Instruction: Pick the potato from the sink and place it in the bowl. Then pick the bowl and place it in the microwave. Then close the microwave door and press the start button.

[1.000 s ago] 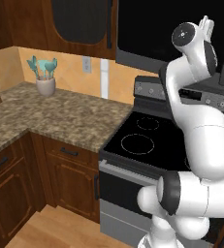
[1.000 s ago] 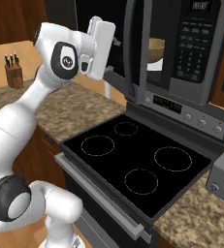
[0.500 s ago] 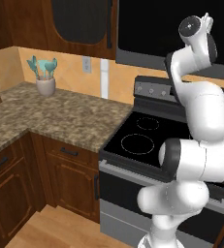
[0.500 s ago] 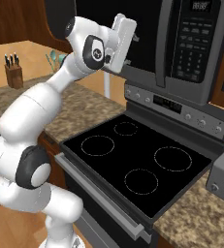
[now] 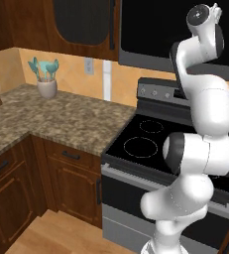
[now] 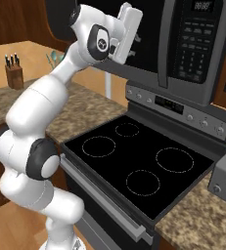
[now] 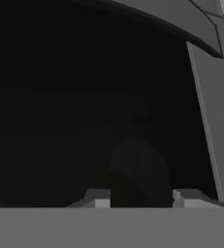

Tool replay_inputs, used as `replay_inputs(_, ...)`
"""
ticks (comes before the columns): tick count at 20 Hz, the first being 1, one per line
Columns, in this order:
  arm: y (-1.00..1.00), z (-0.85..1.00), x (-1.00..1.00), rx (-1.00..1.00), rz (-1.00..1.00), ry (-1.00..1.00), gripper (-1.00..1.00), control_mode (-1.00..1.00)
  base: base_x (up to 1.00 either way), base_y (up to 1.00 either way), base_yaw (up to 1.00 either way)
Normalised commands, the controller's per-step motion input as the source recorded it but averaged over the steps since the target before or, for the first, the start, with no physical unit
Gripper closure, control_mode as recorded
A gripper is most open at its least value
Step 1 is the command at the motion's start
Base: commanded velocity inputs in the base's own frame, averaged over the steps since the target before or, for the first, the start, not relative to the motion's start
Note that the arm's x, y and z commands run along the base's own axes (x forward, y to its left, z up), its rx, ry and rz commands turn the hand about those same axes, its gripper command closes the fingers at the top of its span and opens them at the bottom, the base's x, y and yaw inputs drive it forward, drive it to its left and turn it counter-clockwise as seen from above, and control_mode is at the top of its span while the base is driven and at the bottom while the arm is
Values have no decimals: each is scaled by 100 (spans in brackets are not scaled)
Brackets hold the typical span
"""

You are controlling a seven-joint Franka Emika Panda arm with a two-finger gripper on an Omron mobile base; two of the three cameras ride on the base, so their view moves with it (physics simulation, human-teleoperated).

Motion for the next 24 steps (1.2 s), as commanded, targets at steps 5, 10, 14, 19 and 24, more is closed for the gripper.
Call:
replay_inputs(5,6,7,-67,0,4,-1,-100,-100,0,0,0)
replay_inputs(10,1,23,-76,-10,8,22,-100,-100,0,0,0)
replay_inputs(14,0,3,-77,-23,24,46,-100,-100,0,0,0)
replay_inputs(19,0,0,-91,-28,36,29,-100,-100,0,0,0)
replay_inputs(24,4,-12,-98,-33,38,8,100,-100,0,0,0)
